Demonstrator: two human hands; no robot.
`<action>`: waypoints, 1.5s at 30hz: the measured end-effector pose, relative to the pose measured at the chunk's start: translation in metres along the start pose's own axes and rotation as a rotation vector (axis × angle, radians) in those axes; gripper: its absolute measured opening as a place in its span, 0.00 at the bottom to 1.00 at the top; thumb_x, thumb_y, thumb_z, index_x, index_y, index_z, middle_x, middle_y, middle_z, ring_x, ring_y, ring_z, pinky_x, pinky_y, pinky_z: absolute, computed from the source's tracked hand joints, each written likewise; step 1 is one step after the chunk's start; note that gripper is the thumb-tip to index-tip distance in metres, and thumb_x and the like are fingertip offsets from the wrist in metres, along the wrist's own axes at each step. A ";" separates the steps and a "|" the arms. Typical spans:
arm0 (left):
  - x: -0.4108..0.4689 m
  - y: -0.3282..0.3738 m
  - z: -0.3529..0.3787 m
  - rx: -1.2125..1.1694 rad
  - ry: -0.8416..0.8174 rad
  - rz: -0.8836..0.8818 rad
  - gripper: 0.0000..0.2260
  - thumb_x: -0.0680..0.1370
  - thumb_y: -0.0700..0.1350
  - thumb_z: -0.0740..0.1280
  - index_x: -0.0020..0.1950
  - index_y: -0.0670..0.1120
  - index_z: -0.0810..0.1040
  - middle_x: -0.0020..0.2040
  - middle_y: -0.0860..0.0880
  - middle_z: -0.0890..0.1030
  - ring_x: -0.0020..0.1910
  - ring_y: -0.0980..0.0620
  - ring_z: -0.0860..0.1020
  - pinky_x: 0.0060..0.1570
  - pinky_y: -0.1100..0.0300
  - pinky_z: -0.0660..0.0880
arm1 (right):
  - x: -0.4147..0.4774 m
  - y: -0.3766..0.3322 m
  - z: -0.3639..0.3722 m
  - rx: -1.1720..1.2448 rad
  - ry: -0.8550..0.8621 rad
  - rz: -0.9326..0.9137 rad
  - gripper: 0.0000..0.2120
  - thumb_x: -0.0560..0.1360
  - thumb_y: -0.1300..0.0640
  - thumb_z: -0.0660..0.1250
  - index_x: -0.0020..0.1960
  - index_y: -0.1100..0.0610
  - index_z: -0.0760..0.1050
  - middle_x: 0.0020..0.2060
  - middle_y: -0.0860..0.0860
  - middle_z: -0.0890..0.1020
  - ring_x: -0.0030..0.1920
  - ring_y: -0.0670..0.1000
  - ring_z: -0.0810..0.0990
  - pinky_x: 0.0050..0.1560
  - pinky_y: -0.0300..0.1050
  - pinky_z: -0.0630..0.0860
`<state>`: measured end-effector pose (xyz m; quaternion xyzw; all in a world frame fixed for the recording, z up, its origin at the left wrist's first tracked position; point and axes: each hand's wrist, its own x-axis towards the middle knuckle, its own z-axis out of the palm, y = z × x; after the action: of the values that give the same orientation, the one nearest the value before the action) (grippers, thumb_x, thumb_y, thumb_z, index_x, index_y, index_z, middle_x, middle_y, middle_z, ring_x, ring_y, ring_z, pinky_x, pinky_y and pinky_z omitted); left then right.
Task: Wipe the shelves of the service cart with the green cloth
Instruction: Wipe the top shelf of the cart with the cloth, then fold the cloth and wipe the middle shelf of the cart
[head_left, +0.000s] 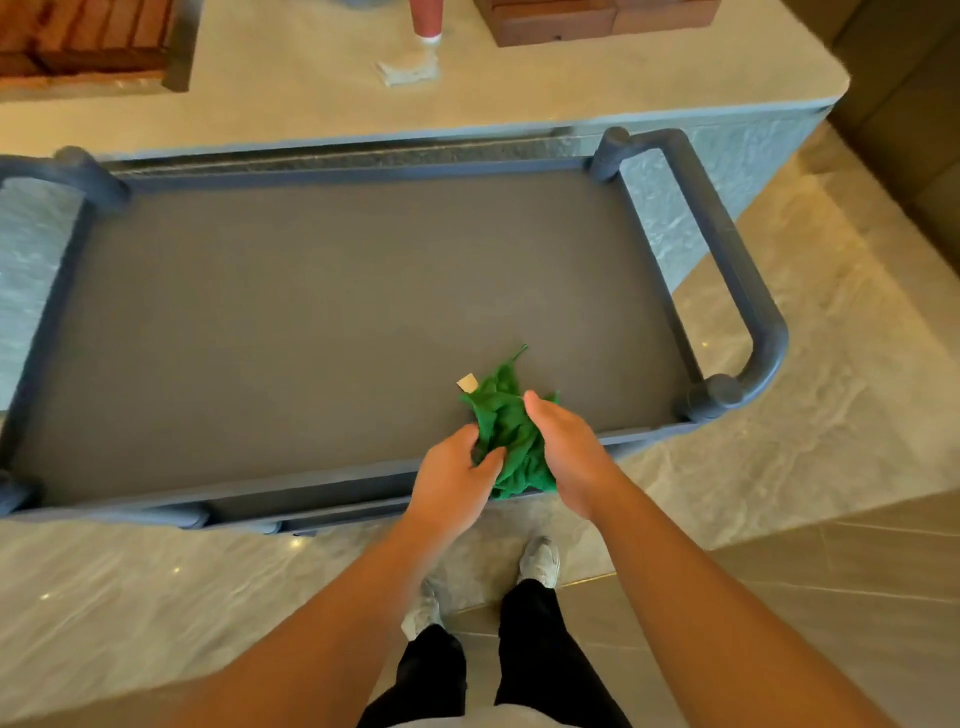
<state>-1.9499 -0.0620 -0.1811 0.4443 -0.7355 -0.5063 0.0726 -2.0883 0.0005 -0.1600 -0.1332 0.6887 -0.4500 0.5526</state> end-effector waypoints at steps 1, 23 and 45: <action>-0.005 -0.005 -0.001 -0.020 0.019 -0.004 0.05 0.81 0.47 0.65 0.51 0.48 0.79 0.41 0.50 0.82 0.40 0.52 0.80 0.44 0.47 0.77 | -0.008 0.005 0.002 -0.081 -0.030 -0.024 0.23 0.76 0.36 0.62 0.65 0.46 0.79 0.59 0.47 0.83 0.61 0.49 0.81 0.65 0.57 0.76; -0.134 -0.071 0.036 0.246 0.178 -0.208 0.28 0.79 0.52 0.69 0.77 0.49 0.66 0.74 0.51 0.70 0.67 0.49 0.73 0.65 0.55 0.69 | -0.087 0.126 -0.031 -1.014 0.093 -0.798 0.25 0.69 0.72 0.65 0.64 0.59 0.80 0.66 0.55 0.80 0.50 0.59 0.86 0.44 0.56 0.84; -0.130 -0.168 0.068 0.361 -0.103 -0.046 0.45 0.74 0.58 0.73 0.81 0.52 0.50 0.82 0.51 0.51 0.80 0.52 0.49 0.78 0.48 0.50 | -0.065 0.231 0.004 -1.285 0.379 -0.884 0.18 0.77 0.59 0.58 0.62 0.54 0.80 0.71 0.57 0.74 0.73 0.62 0.69 0.69 0.70 0.61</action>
<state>-1.8129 0.0634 -0.3054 0.4403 -0.8068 -0.3896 -0.0579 -1.9892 0.1716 -0.2953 -0.6071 0.7787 -0.1577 0.0124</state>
